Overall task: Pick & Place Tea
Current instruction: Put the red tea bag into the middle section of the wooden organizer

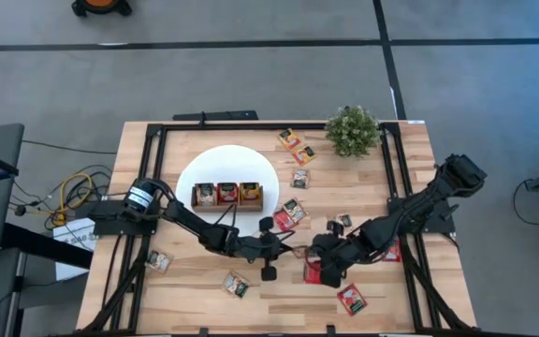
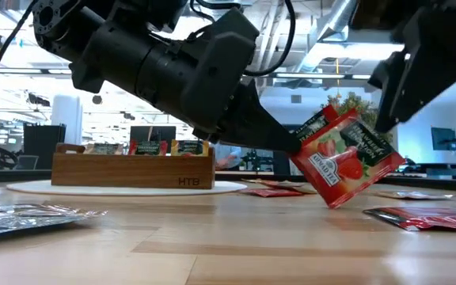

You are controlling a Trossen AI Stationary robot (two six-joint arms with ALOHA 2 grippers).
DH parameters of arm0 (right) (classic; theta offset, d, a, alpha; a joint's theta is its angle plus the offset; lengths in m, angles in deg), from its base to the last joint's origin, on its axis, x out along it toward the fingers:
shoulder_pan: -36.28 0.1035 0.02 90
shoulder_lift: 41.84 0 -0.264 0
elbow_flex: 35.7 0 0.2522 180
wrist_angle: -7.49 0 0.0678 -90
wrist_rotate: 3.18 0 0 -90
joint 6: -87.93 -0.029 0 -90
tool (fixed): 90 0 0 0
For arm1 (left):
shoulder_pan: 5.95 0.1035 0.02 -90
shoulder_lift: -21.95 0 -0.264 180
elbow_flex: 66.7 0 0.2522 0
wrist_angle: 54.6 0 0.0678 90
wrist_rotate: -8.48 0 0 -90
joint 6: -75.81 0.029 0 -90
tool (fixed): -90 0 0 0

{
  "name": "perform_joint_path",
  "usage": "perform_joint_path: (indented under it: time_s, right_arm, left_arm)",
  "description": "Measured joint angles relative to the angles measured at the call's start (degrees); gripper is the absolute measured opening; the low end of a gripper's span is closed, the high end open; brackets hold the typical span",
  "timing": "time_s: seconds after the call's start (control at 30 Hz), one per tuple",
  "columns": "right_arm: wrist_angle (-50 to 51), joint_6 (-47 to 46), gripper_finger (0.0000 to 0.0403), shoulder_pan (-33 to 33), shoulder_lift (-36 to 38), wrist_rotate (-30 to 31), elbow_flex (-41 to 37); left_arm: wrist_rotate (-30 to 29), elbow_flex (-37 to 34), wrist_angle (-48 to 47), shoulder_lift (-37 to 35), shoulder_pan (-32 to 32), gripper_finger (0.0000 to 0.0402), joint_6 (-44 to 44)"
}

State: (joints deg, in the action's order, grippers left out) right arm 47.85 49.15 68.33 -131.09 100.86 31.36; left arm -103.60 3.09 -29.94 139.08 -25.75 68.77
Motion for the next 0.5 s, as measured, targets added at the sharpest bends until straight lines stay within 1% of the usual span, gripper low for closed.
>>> perform_joint_path:
  time_s: [0.07,0.13,0.2,0.27,0.3,0.37,0.5]
  right_arm:
    - [1.5,-1.3,0.0195,-0.5,0.0,0.0,0.0]
    - [1.4,-1.3,0.0212,-0.9,0.0,2.0,0.0]
    - [0.5,-1.2,0.0216,-1.0,0.0,3.2,0.0]
    - [-0.9,-0.4,0.0206,-1.0,0.0,3.2,0.0]
    - [-1.4,-0.4,0.0194,-1.0,0.0,3.0,0.0]
    - [-2.2,-0.3,0.0158,-1.0,0.0,2.6,0.0]
    - [-2.2,-0.2,0.0050,-1.1,0.0,2.8,0.0]
  left_arm:
    - [-0.6,0.0,-1.0,-1.0,-0.1,0.0000,0.1]
    - [-0.8,0.0,-1.7,-2.0,-0.1,0.0000,0.2]
    - [-1.5,0.0,-2.7,-2.3,-0.1,0.0000,0.2]
    - [-1.8,0.0,-3.1,-2.3,-0.1,0.0000,0.2]
    - [-1.9,0.0,-3.1,-2.3,-0.1,0.0000,0.2]
    - [-2.3,0.0,-3.2,-2.3,-0.1,0.0000,0.1]
    - [-2.3,0.0,-3.2,-2.3,-0.1,0.0000,-0.1]
